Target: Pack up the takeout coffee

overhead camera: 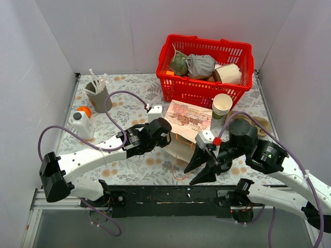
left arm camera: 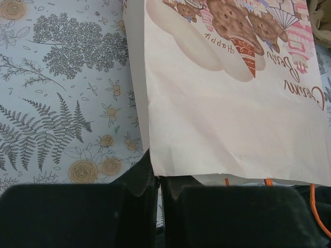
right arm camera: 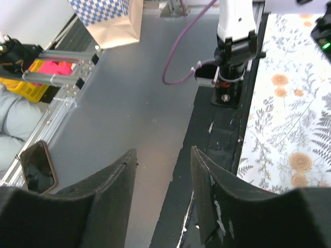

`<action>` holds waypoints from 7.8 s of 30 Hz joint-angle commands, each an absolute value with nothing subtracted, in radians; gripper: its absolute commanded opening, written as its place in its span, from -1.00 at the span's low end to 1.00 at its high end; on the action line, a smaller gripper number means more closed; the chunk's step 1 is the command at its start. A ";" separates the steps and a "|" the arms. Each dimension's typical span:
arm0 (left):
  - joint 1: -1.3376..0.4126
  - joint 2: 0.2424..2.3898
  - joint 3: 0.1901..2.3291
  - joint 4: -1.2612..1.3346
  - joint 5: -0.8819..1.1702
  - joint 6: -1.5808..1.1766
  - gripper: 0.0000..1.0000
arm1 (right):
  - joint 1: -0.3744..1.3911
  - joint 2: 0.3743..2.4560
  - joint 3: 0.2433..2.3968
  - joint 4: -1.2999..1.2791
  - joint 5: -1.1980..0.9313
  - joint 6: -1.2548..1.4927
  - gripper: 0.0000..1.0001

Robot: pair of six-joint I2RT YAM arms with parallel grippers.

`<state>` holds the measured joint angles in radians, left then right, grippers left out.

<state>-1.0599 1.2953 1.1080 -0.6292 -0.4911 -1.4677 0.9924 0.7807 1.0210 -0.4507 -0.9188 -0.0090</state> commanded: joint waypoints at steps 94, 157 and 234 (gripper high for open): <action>-1.117 1.200 1.012 -0.534 -0.405 -1.519 -1.00 | 0.994 0.936 0.615 -0.257 0.546 0.498 0.53; -1.103 1.212 0.968 -0.531 -0.391 -1.327 -1.00 | 0.677 1.256 1.483 -0.778 -0.353 -0.357 -0.97; -1.086 1.243 1.022 -0.548 -0.338 -1.353 -1.00 | 0.572 1.442 1.316 -0.580 -0.261 -0.305 -0.97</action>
<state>-1.0874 1.2560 0.9825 -0.5251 -0.3580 -1.3251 0.5781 1.4975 1.3174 -0.5823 -0.2245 -0.3168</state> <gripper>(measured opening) 0.010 0.030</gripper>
